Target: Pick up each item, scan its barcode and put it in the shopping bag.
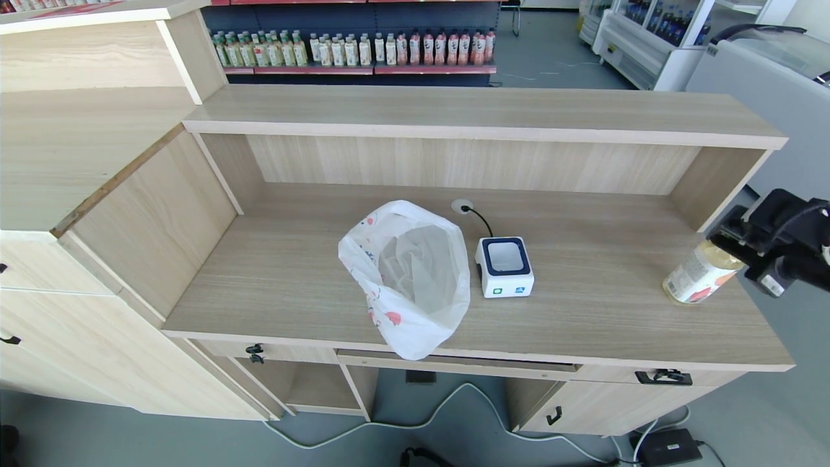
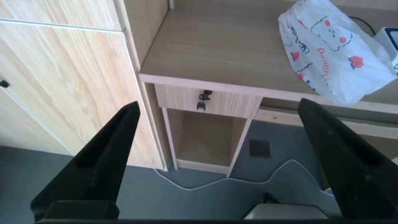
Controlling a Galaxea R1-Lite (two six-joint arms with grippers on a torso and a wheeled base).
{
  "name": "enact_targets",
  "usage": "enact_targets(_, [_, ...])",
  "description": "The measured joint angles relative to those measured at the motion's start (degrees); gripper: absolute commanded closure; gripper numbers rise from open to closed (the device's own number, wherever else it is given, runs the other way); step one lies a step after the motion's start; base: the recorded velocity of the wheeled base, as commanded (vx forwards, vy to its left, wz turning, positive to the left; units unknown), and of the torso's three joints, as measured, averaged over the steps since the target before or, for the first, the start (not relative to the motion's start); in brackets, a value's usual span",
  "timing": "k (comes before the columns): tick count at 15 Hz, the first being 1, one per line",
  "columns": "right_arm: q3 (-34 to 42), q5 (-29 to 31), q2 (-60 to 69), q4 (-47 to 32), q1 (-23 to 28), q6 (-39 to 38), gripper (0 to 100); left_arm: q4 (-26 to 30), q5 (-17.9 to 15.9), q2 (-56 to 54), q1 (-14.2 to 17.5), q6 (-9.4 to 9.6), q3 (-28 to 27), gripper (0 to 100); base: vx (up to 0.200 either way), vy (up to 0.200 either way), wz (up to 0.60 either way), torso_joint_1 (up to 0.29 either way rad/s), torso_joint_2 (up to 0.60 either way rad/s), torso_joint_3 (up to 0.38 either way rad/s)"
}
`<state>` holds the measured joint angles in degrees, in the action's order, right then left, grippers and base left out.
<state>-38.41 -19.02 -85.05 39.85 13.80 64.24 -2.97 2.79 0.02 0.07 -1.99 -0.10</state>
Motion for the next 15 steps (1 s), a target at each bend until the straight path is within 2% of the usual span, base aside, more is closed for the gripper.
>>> enact_targets(3, [5.86, -8.53, 8.42, 2.29, 0.33, 21.35, 100, 0.0, -0.01, 0.0, -0.02, 0.0, 0.0, 0, 0.0, 0.0, 0.0, 0.0, 0.0, 0.0])
enact_targets(5, [7.24, -15.01, 11.28, 2.43, -3.88, 35.17, 100, 0.0, -0.01, 0.0, -0.02, 0.0, 0.0, 0, 0.0, 0.0, 0.0, 0.0, 0.0, 0.0])
enact_targets(8, [8.55, -19.08, 13.97, 2.86, -17.37, 49.53, 100, 0.0, 0.0, 0.0, 0.02, -0.01, 0.0, 0, 0.0, 0.0, 0.0, 0.0, 0.0, 0.0])
enact_targets(10, [8.66, -19.87, 15.6, 4.55, -28.99, 63.48, 100, 0.0, 0.0, 0.0, 0.02, 0.0, 0.0, 0, 0.0, 0.0, 0.0, 0.0, 0.0, 0.0])
enact_targets(12, [8.77, -20.39, 16.9, 5.28, -37.8, 77.43, 100, 0.0, 0.0, 0.0, 0.0, 0.0, 0.0, 0, 0.0, 0.0, 0.0, 0.0, 0.0, 0.0])
enact_targets(15, [8.84, -20.7, 18.13, 5.8, -46.2, 88.54, 100, 0.0, -0.01, 0.0, 0.0, 0.0, 0.0, 0, 0.0, 0.0, 0.0, 0.0, 0.0, 0.0])
